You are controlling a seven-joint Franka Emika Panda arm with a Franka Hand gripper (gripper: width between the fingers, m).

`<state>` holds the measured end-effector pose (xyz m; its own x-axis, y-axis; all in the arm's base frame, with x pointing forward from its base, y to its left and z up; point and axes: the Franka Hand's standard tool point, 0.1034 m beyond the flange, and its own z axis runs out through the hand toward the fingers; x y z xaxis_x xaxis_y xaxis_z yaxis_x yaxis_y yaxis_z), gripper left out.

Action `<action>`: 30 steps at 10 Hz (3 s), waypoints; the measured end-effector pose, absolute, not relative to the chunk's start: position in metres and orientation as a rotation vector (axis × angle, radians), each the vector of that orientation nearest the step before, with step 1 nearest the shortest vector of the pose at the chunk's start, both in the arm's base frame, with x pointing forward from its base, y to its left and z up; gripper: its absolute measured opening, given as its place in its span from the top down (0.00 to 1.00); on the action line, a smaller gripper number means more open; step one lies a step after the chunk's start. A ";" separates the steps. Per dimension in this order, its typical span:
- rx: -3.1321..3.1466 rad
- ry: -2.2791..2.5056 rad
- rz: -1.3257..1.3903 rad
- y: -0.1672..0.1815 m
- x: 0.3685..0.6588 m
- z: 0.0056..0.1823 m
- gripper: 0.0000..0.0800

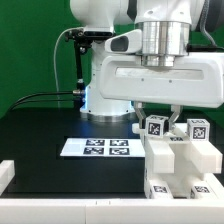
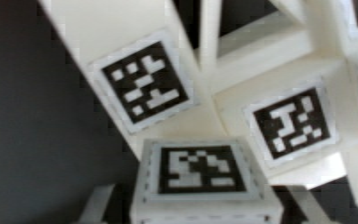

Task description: Assemble chair

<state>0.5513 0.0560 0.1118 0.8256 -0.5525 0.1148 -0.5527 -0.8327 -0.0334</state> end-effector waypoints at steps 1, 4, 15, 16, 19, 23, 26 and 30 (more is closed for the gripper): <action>2.927 -1.142 0.190 0.055 0.552 0.112 0.66; 2.595 -1.889 0.163 0.054 0.552 0.111 0.66; 3.098 -0.717 -0.025 0.053 0.547 0.115 0.19; 3.143 -0.304 0.036 0.054 0.551 0.117 0.19; 3.134 -0.185 0.091 0.058 0.552 0.115 0.35; 3.032 -0.845 0.086 0.059 0.553 0.115 0.65; 2.744 -1.633 0.062 0.058 0.553 0.114 0.65; 2.412 -2.128 0.048 0.056 0.553 0.112 0.65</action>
Offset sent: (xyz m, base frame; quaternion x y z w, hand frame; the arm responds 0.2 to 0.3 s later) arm 0.0057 0.0012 -0.0029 0.0521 0.0007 0.4552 0.8889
